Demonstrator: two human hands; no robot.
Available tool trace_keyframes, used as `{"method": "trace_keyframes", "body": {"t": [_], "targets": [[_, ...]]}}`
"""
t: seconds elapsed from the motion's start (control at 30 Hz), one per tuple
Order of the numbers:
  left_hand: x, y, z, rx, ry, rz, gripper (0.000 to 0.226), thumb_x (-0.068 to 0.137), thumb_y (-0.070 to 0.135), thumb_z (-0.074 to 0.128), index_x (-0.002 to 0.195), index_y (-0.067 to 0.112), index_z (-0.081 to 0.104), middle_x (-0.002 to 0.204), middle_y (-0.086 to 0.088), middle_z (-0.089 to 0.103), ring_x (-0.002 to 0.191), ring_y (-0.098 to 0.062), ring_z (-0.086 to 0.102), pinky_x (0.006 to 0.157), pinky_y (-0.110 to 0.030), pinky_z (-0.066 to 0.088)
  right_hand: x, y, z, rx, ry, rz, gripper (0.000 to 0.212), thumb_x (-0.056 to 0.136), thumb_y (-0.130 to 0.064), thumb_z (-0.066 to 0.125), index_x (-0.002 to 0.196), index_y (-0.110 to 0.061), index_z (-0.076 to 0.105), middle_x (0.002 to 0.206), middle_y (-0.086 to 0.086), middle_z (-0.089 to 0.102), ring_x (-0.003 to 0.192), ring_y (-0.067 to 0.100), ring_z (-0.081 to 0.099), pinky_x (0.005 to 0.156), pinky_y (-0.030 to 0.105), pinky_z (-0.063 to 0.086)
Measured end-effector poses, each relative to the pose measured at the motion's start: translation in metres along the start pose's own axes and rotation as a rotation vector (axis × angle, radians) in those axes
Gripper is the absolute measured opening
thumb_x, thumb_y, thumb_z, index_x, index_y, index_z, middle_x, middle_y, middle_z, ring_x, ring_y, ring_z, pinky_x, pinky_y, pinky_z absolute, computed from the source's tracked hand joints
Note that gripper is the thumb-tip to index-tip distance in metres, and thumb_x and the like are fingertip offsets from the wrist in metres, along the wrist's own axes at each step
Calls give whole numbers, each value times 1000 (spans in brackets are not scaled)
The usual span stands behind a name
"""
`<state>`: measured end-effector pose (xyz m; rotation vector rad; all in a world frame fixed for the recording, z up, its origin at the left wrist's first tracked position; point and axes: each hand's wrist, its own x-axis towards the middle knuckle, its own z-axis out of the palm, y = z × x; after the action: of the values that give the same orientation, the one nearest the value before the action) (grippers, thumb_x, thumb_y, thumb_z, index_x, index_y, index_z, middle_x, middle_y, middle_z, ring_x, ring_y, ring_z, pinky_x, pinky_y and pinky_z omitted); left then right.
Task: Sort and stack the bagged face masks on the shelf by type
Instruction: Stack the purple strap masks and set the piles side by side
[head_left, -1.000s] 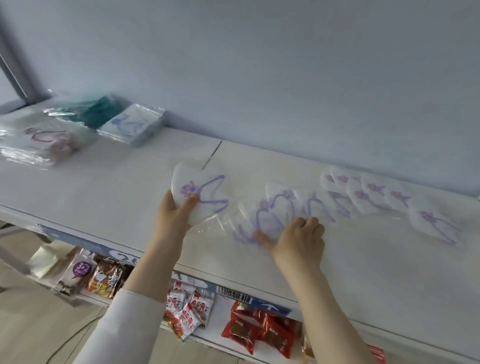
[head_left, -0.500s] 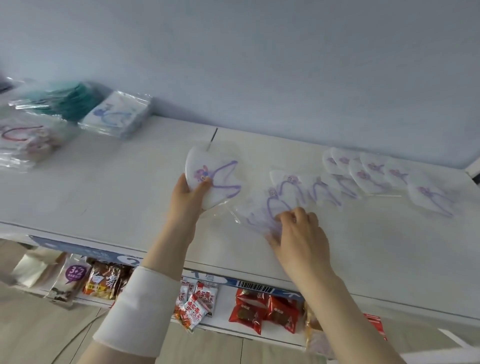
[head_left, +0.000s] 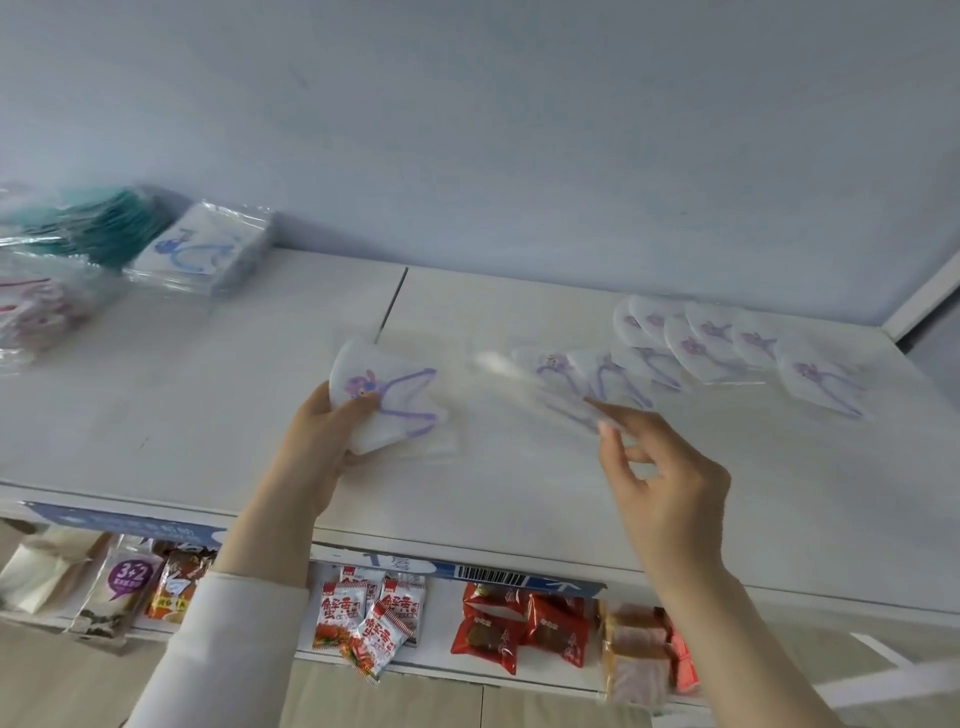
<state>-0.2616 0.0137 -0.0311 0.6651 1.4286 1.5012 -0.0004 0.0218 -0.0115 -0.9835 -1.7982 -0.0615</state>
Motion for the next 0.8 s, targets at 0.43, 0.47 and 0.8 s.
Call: {"method": "trace_keyframes", "body": {"t": [0.43, 0.47, 0.8], "targets": [[-16, 4, 47, 94, -362, 39, 20, 91, 25, 60, 107, 13, 62, 84, 2, 72, 78, -15, 69, 69, -26, 54, 12, 38, 24, -61, -361, -484, 33, 93, -6, 41, 120, -19, 58, 139, 3, 42, 134, 17, 39, 101, 26, 45], [-14, 4, 47, 110, -336, 93, 24, 86, 28, 66, 105, 13, 63, 83, 3, 71, 81, -17, 67, 73, -28, 53, 11, 38, 24, -18, -369, -369, 40, 93, -6, 37, 125, -23, 51, 142, -1, 38, 137, 10, 33, 103, 19, 42], [-7, 1, 58, 242, -426, 383, 34, 75, 26, 69, 106, 30, 57, 100, 11, 67, 95, -4, 62, 86, -20, 49, 7, 10, 44, 735, -383, 576, 51, 78, -40, 59, 125, -42, 39, 133, -2, 52, 127, 11, 47, 110, 44, 36]]}}
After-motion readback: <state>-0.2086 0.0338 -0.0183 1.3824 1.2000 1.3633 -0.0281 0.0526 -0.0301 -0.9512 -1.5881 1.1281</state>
